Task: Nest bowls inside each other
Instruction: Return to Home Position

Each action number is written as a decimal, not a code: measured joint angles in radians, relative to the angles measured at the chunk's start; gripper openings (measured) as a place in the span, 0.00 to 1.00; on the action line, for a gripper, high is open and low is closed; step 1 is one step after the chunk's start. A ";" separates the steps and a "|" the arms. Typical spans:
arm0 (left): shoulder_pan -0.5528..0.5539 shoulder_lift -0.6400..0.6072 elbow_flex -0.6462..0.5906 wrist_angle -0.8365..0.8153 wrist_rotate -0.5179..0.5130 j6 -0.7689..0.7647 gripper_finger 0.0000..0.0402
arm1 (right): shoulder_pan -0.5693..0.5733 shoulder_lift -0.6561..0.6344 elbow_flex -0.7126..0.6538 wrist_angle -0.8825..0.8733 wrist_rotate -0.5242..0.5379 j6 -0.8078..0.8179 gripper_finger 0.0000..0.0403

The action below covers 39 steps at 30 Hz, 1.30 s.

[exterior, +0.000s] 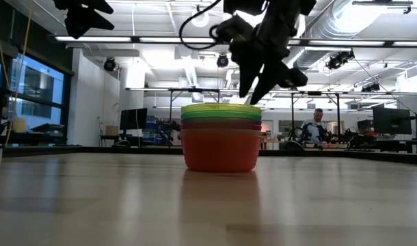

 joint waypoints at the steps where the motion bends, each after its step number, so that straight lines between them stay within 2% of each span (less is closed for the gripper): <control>1: 0.000 0.000 0.000 0.000 0.000 0.009 0.46 | 0.000 -0.012 0.000 0.004 0.001 -0.028 0.28; 4: 0.000 -0.001 -0.030 0.046 0.005 0.032 0.46 | 0.008 -0.059 0.000 0.034 0.028 -0.157 0.30; 7: -0.009 -0.022 -0.097 0.175 0.047 0.042 0.46 | 0.037 -0.117 0.000 0.105 0.111 -0.326 0.31; 12: -0.053 -0.071 -0.230 0.499 0.076 0.081 0.46 | 0.097 -0.212 0.000 0.257 0.266 -0.657 0.31; 16: -0.087 -0.099 -0.331 0.779 0.073 0.092 0.46 | 0.119 -0.287 -0.004 0.353 0.306 -0.852 0.31; 22: -0.126 -0.097 -0.444 1.092 -0.042 0.027 0.46 | 0.097 -0.418 -0.100 0.531 0.299 -0.956 0.31; 29: -0.206 -0.034 -0.472 1.246 -0.177 0.109 0.46 | 0.064 -0.618 -0.369 0.968 0.186 -1.038 0.31; 35: -0.219 0.061 -0.473 1.396 -0.162 0.213 0.46 | -0.001 -0.778 -0.641 1.325 0.115 -1.071 0.31; 39: -0.219 0.028 -0.443 1.355 -0.154 0.295 0.46 | -0.040 -0.911 -0.752 1.339 0.111 -1.071 0.31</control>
